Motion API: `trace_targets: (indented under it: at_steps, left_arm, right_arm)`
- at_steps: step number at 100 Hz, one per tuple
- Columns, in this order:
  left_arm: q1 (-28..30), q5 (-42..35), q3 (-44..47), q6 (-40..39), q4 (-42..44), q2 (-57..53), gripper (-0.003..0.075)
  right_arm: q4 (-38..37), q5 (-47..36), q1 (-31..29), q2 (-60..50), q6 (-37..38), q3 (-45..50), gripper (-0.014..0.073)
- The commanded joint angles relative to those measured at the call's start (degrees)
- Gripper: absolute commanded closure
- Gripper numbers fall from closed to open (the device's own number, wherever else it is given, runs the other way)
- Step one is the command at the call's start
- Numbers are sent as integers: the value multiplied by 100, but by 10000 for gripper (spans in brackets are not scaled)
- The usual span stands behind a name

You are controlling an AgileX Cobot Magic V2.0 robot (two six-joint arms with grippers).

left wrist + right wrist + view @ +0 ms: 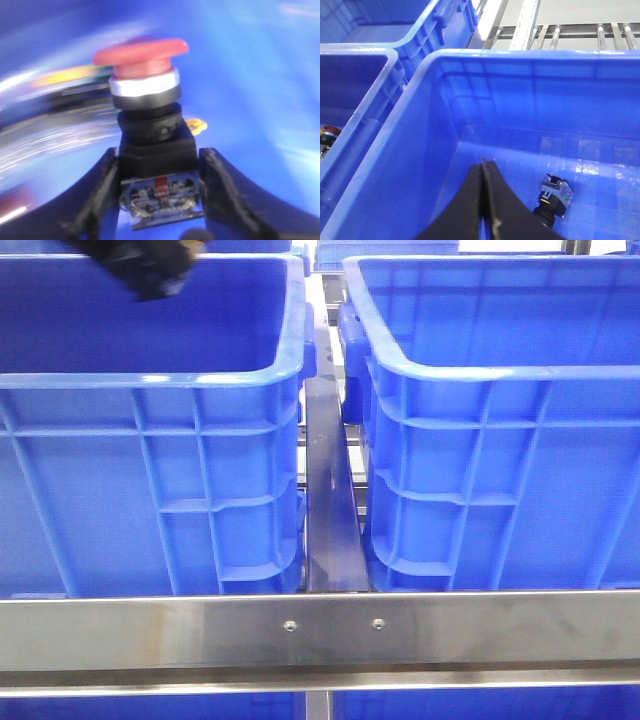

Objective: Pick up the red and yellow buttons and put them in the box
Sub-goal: 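Lift the red button toward the right gripper and let it grasp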

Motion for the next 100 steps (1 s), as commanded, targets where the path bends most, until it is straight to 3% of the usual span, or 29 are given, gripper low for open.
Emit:
trace_targets:
  at_steps: [1, 20, 57, 67, 78, 85, 89, 100]
  left_arm:
    - [-189, 127, -182, 890, -977, -253, 594]
    - [-664, 333, -182, 1804, -1930, -253, 594]
    - [-1270, 497, -182, 1966, -1967, -253, 594]
    - [-1270, 497, -182, 1966, -1967, -253, 594]
    - [-1270, 497, -182, 1966, -1967, -253, 594]
    - [-1270, 497, -182, 1966, -1967, -253, 594]
    - [-1270, 497, -182, 1966, -1967, -253, 594]
    - [-1270, 497, -182, 1966, -1967, -253, 594]
  right_arm:
    - [77, -186, 3, -142, -62, -154, 655]
    - [82, -15, 3, -142, -62, -154, 655]
    - [133, 843, 3, -142, -62, -154, 629]
    - [369, 1178, 3, -129, -62, -154, 473]
    - [972, 1656, 3, -91, -62, -154, 127]
    - [1412, 1916, 3, -91, -62, -154, -31]
    - [1696, 2088, 3, -85, -62, -154, -71]
    - [2386, 2680, 3, -85, -62, -154, -34]
